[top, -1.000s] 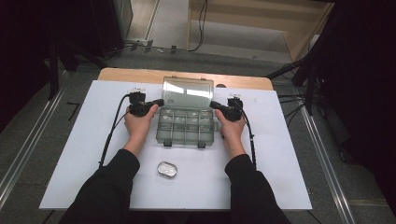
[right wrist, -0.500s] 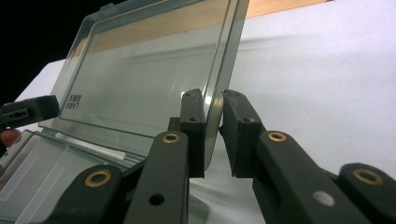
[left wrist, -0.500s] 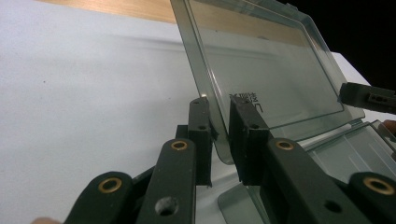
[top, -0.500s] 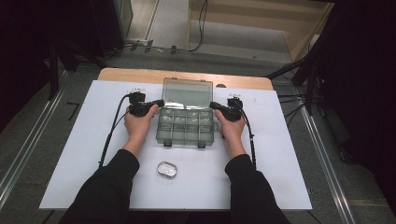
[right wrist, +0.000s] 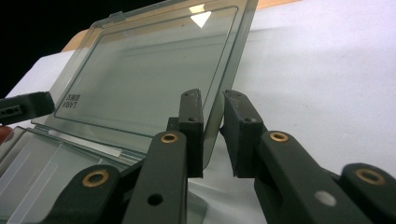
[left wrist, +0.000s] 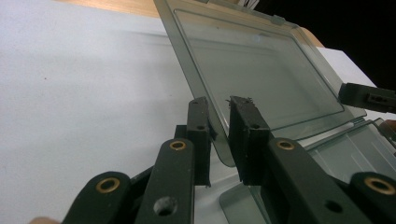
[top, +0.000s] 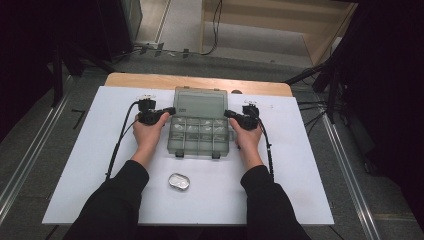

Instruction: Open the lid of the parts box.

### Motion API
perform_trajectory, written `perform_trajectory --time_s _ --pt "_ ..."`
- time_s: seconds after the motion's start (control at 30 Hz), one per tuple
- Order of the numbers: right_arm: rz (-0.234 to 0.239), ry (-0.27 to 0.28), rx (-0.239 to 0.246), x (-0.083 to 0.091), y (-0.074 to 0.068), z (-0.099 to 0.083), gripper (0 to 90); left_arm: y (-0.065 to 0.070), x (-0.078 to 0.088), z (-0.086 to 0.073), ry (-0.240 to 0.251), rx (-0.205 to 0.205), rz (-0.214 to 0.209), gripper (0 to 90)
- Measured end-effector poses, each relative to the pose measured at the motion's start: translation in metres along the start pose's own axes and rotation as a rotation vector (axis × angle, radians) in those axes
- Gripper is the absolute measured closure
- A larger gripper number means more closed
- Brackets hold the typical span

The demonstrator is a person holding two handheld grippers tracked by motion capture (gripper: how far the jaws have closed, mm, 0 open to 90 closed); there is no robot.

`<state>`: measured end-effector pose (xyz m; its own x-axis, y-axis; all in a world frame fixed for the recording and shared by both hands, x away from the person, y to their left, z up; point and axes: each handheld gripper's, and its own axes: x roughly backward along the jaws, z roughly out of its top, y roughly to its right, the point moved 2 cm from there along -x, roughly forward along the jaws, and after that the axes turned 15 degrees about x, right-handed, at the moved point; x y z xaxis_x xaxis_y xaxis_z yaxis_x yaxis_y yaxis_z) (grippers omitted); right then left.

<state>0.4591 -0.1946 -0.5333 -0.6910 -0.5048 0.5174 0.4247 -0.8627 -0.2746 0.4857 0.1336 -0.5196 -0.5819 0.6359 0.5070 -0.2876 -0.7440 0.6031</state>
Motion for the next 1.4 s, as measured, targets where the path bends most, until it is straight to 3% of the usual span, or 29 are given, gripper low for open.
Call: perform_trajectory --time_s 0.73,0.8,0.83,0.9,0.93,1.0,1.1,1.17,1.27,1.3,1.4 --pt "-0.013 -0.022 0.004 -0.002 -0.001 0.000 73.9 0.001 -0.001 -0.001 -0.003 -0.018 0.017 75.5" --pt "-0.020 -0.009 -0.012 0.000 0.001 0.000 60.1 0.003 0.000 -0.001 -0.001 -0.036 0.021 68.2" --pt "-0.020 -0.009 -0.012 0.000 0.001 0.000 60.1 0.003 0.001 -0.001 0.001 -0.043 0.020 68.2" --pt "-0.023 0.024 0.022 0.004 0.000 0.001 44.3 0.004 0.003 0.000 0.006 -0.054 0.011 55.3" --pt "-0.023 0.024 0.022 0.004 0.000 0.001 44.3 0.005 0.005 0.000 0.013 -0.057 0.012 55.3" --pt "-0.040 0.062 0.066 0.010 -0.003 0.002 31.8 0.006 0.009 0.000 0.031 -0.070 -0.002 43.3" --pt "-0.043 0.076 0.089 0.015 -0.005 0.002 26.7 0.008 0.014 -0.002 0.032 -0.098 -0.028 37.6" --pt "-0.044 0.067 0.118 0.018 -0.008 0.000 17.5 0.010 0.017 -0.003 0.023 -0.124 -0.026 30.3" --pt "-0.034 0.062 0.159 0.024 -0.012 -0.003 13.5 0.011 0.023 -0.006 0.015 -0.124 -0.064 21.6" --pt "-0.025 0.070 0.170 0.029 -0.016 -0.005 10.8 0.012 0.025 -0.007 0.016 -0.128 -0.074 13.2" --pt "-0.024 0.070 0.194 0.036 -0.021 -0.006 8.8 0.015 0.032 -0.011 0.019 -0.163 -0.086 10.7"
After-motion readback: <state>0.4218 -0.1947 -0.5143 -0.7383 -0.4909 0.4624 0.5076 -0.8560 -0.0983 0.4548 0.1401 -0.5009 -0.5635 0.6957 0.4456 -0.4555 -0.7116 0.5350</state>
